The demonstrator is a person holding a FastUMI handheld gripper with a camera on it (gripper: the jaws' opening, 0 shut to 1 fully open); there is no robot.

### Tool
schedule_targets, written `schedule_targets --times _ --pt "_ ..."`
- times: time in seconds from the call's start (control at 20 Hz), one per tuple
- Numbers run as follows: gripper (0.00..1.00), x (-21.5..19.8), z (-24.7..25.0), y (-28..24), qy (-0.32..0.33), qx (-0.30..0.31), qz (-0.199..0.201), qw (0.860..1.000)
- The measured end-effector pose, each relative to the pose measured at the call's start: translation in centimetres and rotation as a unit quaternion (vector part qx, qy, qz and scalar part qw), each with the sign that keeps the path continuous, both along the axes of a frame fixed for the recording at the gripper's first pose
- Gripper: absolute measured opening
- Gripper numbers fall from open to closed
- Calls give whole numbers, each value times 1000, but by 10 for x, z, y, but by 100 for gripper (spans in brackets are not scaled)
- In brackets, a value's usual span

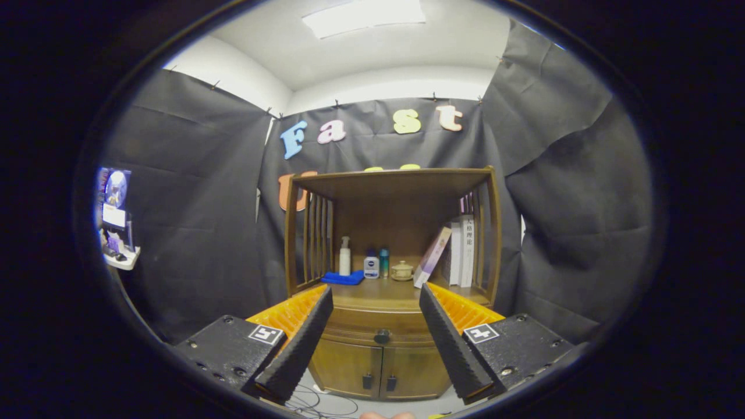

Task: Pull open the drawer, take out the items inside it, and place them on the countertop above the cabinet.

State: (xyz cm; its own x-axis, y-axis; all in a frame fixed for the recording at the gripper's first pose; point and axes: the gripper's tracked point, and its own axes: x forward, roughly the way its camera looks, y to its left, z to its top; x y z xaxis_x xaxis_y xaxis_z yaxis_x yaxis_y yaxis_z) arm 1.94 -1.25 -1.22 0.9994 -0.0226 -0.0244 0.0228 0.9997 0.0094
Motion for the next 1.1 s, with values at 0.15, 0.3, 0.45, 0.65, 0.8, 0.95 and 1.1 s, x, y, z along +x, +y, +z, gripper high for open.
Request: schedule_targets --times 0.15,0.3,0.45,0.65,0.8,0.95,1.1 --pt "98 11 -5 -4 2 7 -1 1000" --pt "98 28 -18 -5 11 16 -4 1000" --pt "98 45 -32 -6 16 18 -11 1000" --pt "98 72 -55 -3 27 24 -11 999" --pt "98 93 -68 -2 25 29 -8 999" --pt "97 121 -94 -4 38 31 -7 999" --pt "98 149 -126 -8 62 29 -10 998"
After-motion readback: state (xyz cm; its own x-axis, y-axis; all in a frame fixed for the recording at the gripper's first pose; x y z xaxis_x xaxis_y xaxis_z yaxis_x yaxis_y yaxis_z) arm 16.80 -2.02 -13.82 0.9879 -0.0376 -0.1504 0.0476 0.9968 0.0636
